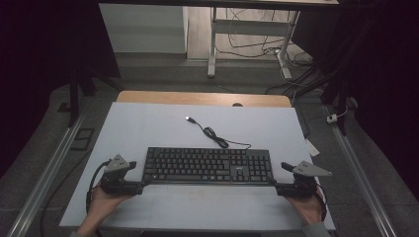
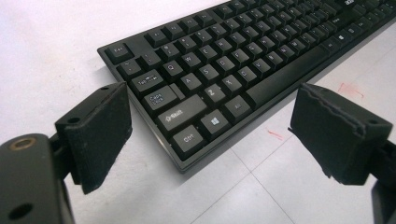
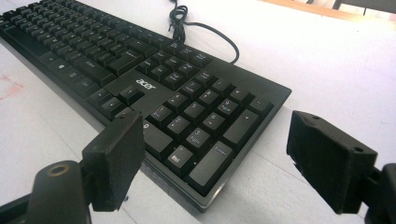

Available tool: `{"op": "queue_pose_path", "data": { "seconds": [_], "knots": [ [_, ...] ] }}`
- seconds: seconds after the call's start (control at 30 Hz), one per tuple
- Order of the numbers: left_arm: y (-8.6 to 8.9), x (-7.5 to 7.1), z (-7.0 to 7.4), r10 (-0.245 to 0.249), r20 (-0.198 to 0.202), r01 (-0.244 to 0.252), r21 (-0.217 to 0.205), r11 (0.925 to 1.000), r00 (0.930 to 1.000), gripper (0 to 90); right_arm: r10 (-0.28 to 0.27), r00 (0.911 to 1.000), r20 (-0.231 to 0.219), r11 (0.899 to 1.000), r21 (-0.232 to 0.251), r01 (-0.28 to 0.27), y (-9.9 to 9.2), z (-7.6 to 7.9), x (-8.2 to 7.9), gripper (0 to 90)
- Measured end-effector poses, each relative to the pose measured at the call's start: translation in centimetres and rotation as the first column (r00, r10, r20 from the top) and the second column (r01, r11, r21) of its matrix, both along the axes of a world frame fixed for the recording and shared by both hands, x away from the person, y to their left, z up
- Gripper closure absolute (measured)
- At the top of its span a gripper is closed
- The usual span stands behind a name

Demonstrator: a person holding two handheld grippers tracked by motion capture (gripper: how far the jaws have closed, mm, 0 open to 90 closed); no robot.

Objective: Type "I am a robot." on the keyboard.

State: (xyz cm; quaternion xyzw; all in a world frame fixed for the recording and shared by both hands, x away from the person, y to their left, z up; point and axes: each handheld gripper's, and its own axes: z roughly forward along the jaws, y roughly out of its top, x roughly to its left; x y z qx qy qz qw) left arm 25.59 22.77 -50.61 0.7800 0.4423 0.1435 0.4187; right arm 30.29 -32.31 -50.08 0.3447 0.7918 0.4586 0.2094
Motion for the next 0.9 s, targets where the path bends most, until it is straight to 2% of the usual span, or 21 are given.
{"op": "queue_pose_path", "data": {
  "seconds": [0.17, 0.5, 0.9],
  "knots": [
    [0.2, 0.1, 0.1, 0.005, 0.004, -0.005, -0.001, 1.0, 1.0, 13.2, 0.008, 0.9999, 0.011, 1.0, -0.005, -0.008, 0.1, -0.1, 0.2, 20.0],
    [0.7, -0.5, 0.1, 0.01, 0.019, -0.01, 0.003, 1.0, 0.9998, 14.7, 0.025, 0.9997, -0.002, 1.0, -0.018, -0.025, 0.9, -0.3, 0.4, 21.0],
    [0.1, 0.2, 0.8, -0.006, 0.036, 0.006, 0.014, 0.9999, 0.9993, 19.1, 0.02, 0.9998, -0.004, 1.0, -0.014, -0.02, 1.2, -0.3, 0.5, 21.8]
  ]
}}
